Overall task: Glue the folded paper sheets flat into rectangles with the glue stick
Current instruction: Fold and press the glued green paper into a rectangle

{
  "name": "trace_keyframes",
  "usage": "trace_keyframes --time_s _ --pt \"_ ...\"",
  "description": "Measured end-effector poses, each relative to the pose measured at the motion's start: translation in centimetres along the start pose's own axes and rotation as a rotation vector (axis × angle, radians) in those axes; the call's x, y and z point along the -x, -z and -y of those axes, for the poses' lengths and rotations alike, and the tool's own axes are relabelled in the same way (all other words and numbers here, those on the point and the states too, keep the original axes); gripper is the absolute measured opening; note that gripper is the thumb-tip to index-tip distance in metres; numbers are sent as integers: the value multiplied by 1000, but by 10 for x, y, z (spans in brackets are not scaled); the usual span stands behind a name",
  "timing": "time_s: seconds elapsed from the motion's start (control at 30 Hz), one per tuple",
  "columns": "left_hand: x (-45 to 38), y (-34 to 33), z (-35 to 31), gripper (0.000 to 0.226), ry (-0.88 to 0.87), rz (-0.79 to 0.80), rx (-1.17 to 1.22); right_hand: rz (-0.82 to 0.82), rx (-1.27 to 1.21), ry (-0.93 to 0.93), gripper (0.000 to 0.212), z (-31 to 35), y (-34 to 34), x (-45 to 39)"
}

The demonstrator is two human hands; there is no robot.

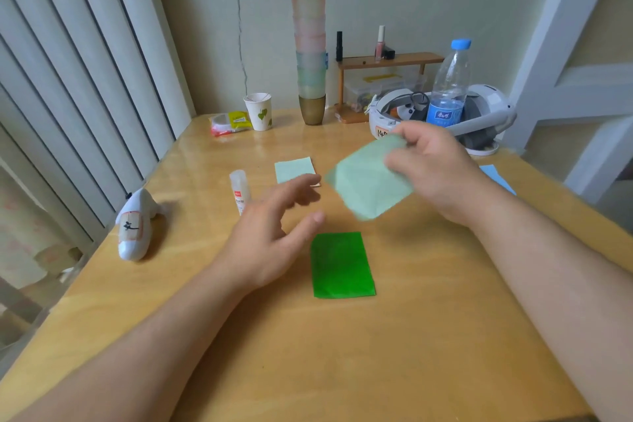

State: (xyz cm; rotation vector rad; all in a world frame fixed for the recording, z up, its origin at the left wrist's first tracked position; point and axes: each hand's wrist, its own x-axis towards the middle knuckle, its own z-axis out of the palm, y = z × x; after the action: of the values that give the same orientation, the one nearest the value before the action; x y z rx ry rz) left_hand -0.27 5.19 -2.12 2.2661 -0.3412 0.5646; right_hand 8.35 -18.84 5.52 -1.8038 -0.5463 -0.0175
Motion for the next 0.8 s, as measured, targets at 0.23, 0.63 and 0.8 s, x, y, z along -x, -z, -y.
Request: trace_keyframes --time_s 0.23,0.63,0.8 --pt "-5 0 -14 42 337 218 727 402 7 -115 9 -11 -43 -5" --pt "-6 -2 -20 24 416 281 492 -13 396 188 6 -41 -53 6" --pt "-4 0 -22 22 394 290 428 50 279 183 6 -39 -53 4"
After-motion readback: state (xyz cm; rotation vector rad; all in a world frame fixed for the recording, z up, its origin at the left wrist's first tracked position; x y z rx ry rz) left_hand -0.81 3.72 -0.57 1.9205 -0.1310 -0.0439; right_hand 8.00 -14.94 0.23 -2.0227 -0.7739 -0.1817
